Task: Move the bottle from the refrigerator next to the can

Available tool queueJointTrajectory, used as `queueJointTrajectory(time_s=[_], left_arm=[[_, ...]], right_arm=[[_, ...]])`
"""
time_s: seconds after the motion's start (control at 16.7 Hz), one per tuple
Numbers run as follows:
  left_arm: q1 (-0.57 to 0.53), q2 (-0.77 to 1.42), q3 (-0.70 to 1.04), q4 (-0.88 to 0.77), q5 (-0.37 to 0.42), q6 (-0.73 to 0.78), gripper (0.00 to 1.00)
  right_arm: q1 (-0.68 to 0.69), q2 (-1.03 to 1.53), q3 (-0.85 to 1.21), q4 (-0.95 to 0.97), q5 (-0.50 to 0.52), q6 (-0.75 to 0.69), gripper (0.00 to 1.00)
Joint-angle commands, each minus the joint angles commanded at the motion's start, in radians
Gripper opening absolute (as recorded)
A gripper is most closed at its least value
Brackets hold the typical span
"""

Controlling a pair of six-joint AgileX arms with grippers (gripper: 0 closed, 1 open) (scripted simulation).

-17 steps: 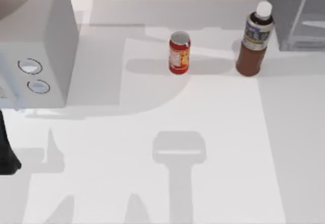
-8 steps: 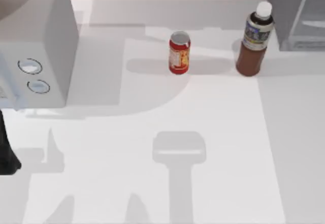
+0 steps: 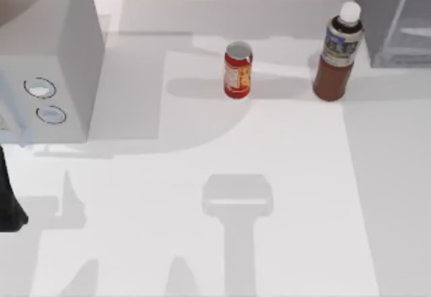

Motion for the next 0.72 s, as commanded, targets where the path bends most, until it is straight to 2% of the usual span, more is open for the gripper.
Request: queueJointTrajectory(time_s=[0.54, 0.72], left_arm=[[0.000, 0.000, 0.000, 0.000, 0.000, 0.000, 1.00], [0.000, 0.000, 0.000, 0.000, 0.000, 0.000, 1.00]], right_arm=[[0.464, 0.005, -0.015, 0.638, 0.098, 0.796, 1.00], [0.594, 0.003, -0.019, 0.819, 0.128, 0.997, 1.00]])
